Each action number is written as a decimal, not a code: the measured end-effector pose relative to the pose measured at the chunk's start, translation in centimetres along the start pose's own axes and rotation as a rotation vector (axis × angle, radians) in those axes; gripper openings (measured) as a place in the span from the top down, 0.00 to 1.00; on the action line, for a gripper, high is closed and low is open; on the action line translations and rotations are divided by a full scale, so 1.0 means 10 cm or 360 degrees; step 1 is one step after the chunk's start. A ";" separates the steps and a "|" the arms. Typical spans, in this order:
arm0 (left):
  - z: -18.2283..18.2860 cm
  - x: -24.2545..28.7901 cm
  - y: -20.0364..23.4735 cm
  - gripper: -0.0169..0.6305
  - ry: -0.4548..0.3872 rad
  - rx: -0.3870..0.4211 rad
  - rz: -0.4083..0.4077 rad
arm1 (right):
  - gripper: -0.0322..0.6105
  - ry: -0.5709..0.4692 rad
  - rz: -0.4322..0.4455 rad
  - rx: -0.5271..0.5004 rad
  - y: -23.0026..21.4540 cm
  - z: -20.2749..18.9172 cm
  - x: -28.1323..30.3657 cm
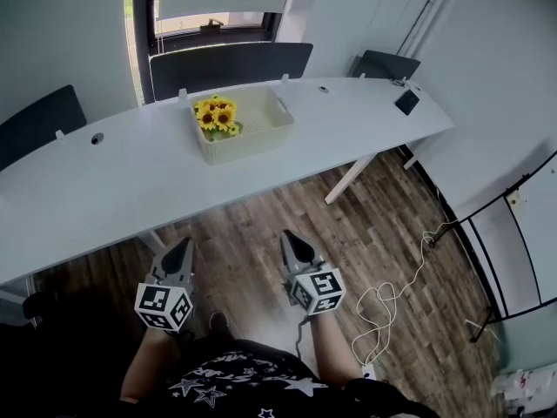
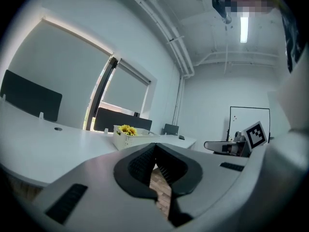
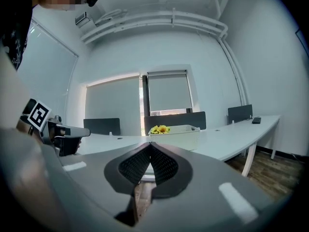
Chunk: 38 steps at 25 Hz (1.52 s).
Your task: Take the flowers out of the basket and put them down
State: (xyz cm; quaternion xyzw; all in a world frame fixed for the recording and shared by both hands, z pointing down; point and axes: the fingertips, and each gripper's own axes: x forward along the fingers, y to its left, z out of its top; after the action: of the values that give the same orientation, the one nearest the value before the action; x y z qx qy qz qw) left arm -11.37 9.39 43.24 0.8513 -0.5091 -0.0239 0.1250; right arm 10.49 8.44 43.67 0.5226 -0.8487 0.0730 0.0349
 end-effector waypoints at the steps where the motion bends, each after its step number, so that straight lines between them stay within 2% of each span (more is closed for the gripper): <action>1: 0.02 0.07 0.07 0.96 0.0002 0.0000 -0.0009 | 0.95 0.0003 -0.0012 0.0000 -0.02 0.02 0.08; 12: 0.16 0.71 0.55 0.96 0.0029 -0.0035 -0.0130 | 0.95 0.0042 -0.0129 0.0038 -0.13 0.03 0.57; 19: 0.06 0.88 0.60 0.96 0.0075 -0.0033 -0.0174 | 0.95 0.0061 -0.0164 0.0066 -0.29 -0.06 0.68; 24: 0.14 1.04 0.63 0.96 0.0057 0.0019 -0.0150 | 0.95 0.0043 -0.0100 0.0069 -0.43 -0.06 0.97; 29: 0.23 1.29 0.79 0.96 0.0043 0.0039 -0.0036 | 0.95 0.0008 0.0009 0.0085 -0.61 0.03 1.45; 34: 0.28 1.71 0.86 0.96 0.0065 0.0052 0.0031 | 0.95 -0.0037 0.0120 0.0150 -0.89 0.25 1.94; 38: 0.36 2.08 0.97 0.96 0.0076 0.0050 0.0094 | 0.95 -0.0067 0.0181 0.0102 -1.14 0.47 2.34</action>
State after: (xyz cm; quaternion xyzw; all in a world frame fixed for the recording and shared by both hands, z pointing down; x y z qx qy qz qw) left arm -10.33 -13.82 43.89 0.8380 -0.5313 0.0081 0.1244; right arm 10.17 -18.04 43.22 0.4758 -0.8748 0.0910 -0.0038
